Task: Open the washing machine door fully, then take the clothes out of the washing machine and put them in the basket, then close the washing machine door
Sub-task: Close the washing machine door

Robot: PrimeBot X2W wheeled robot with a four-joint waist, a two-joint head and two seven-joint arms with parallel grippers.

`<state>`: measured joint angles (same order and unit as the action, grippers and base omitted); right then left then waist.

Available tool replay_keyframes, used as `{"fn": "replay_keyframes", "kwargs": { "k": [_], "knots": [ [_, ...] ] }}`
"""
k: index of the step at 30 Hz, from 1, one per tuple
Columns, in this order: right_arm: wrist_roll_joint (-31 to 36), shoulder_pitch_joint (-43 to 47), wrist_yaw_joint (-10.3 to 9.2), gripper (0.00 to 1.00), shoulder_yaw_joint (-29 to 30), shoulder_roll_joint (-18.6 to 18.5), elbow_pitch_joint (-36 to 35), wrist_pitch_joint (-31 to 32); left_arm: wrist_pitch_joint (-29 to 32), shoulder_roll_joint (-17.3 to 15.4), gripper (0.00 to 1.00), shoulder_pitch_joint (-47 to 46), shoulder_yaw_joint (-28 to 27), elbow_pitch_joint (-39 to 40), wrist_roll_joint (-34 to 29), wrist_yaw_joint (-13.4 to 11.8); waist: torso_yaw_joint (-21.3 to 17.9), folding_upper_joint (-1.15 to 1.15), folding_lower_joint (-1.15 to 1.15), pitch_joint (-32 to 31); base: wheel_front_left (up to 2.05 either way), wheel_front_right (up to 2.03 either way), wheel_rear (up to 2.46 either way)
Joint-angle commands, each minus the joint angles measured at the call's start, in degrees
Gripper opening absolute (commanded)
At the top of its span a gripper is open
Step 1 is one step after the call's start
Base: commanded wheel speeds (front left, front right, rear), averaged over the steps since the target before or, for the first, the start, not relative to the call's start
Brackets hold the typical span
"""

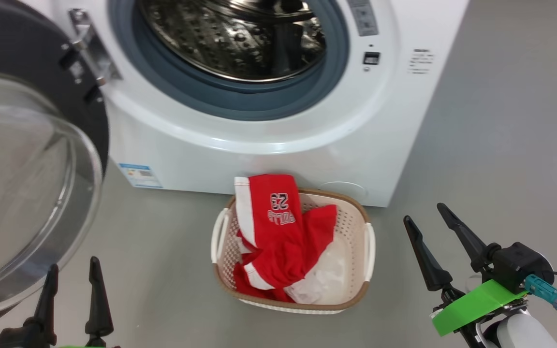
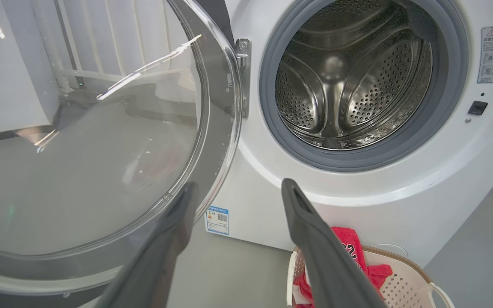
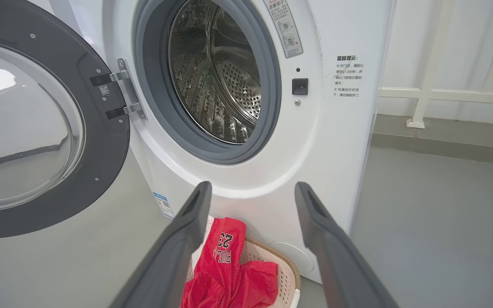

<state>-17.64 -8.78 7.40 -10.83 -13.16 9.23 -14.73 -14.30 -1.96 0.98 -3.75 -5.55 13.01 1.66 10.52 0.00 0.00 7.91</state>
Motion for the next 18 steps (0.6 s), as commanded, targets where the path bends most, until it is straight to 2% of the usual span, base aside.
{"fn": "replay_keyframes", "kwargs": {
  "k": [1,18],
  "knots": [
    [-0.42,-1.41,0.09,1.0,-1.66,-0.84,-1.03,-0.27,-0.7,-0.92,1.0,-0.05,-1.62,1.58,0.43,-0.81,3.51,0.0,0.0,-0.79,0.0,0.0,0.0],
    [-1.51,-2.34,0.09,1.0,-5.49,-2.35,0.58,-0.27,-0.7,-0.92,1.0,1.73,1.23,1.29,3.3,-3.38,15.16,0.0,0.0,-1.77,0.0,0.0,0.0]
  ]
}}
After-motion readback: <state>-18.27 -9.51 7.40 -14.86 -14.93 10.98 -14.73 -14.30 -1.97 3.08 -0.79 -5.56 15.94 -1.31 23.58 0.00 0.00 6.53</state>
